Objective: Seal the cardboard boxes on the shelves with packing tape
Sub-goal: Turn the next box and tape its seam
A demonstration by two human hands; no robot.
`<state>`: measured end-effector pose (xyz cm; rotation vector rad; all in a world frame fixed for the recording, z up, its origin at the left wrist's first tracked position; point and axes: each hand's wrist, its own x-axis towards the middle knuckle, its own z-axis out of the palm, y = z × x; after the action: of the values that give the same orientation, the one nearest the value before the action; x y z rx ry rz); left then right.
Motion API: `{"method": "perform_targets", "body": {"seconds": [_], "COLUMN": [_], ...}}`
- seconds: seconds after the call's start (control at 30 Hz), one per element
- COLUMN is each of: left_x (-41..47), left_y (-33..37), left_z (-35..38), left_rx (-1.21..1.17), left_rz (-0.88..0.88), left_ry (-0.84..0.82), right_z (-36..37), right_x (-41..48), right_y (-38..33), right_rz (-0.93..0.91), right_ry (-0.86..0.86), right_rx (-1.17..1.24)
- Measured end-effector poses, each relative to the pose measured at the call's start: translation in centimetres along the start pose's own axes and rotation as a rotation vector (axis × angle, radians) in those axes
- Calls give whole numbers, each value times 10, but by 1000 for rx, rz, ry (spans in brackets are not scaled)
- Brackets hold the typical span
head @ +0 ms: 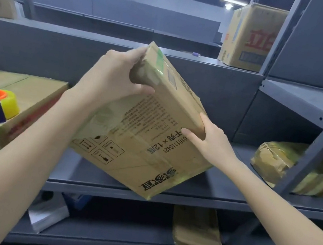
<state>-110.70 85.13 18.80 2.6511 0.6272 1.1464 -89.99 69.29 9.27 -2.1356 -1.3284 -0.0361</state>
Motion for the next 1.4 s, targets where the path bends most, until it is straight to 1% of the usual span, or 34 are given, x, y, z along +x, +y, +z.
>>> {"method": "perform_targets", "body": {"seconds": [0.13, 0.23, 0.33, 0.4, 0.53, 0.67, 0.77, 0.9, 1.0, 1.1, 1.13, 1.23, 1.27, 1.33, 1.4], "left_x": [5, 3, 0, -5, -15, -21, -19, -15, -18, -25, -26, -29, -30, -33, -38], "left_y": [10, 16, 11, -1, -29, -42, -40, -28, -23, -17, -15, -15, -15, -12, -2], "left_z": [11, 20, 28, 33, 38, 39, 41, 49, 59, 71, 73, 73, 71, 70, 71], "left_rx": [-115, -221, -205, -201, -193, -159, -66, 82, 179, 252, 266, 265, 268, 285, 276], "left_rz": [70, 152, 174, 131, -12, -149, -136, -71, -9, 62, 80, 114, 123, 132, 162], "left_ry": [-40, -101, -155, -202, -310, -360, -348, -340, -274, -185, -166, -134, -135, -131, -104], "right_z": [-15, -26, -32, -35, -37, -32, -28, -25, -25, -23, -22, -14, -11, -7, -8], "right_x": [3, 6, 7, 8, 5, 2, -3, -11, -12, -15, -16, -14, -12, -8, -2], "right_y": [-13, -29, -45, -50, -44, -35, -24, -1, 17, 35, 39, 38, 35, 33, 36], "right_rz": [-102, -151, -205, -207, -157, -113, -69, -22, 39, 140, 159, 172, 178, 181, 184], "right_ry": [7, 135, 247, 304, 390, 522, 585, 652, 627, 573, 569, 610, 628, 639, 614], "right_rx": [113, 113, 102, 91, 110, 179, 271, 372, 440, 484, 448, 210, 165, 145, 151]}}
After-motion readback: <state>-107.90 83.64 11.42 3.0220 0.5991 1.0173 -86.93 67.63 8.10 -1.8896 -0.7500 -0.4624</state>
